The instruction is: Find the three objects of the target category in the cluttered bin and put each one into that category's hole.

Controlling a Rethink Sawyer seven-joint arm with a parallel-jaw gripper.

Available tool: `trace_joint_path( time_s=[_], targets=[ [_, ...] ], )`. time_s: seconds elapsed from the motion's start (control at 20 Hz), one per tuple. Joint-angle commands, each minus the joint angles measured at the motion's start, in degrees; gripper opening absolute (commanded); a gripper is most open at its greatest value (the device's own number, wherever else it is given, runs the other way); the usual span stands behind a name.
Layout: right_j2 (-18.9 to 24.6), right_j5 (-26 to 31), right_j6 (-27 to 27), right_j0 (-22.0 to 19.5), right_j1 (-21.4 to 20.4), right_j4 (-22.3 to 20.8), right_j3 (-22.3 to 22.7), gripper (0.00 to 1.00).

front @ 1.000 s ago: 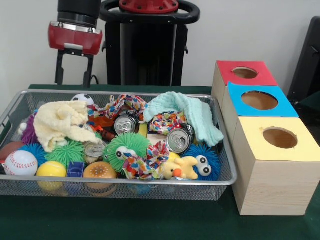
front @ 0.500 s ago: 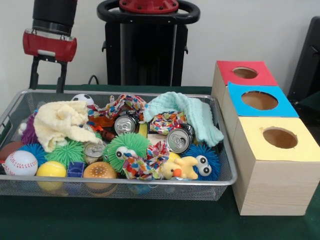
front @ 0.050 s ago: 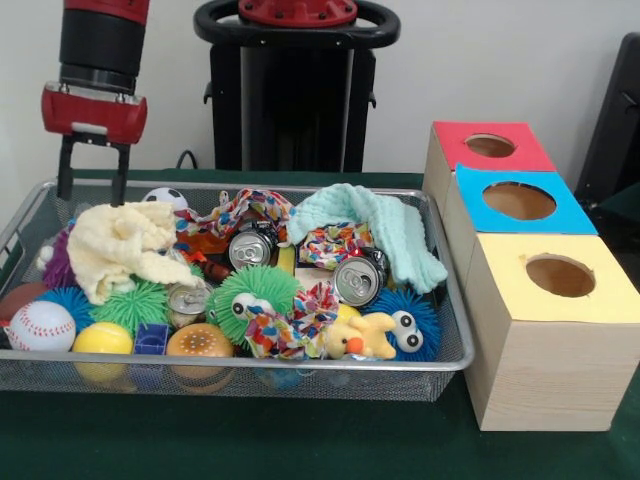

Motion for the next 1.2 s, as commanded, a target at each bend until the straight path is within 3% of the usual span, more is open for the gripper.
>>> trace_joint_path(
  time_s=[0.05,0.55,0.9,1.2],
  targets=[
    [11.7,-0.5,-15.5,-1.9,2.3,6.4,-0.5,1.00],
    [13.0,-1.2,-18.7,-3.2,4.3,9.8,-0.5,1.00],
    [11.7,2.3,-20.7,-2.0,6.8,10.1,-2.0,1.00],
    [10.2,4.0,-15.6,0.3,8.4,7.1,-2.9,1.00]
  ],
)
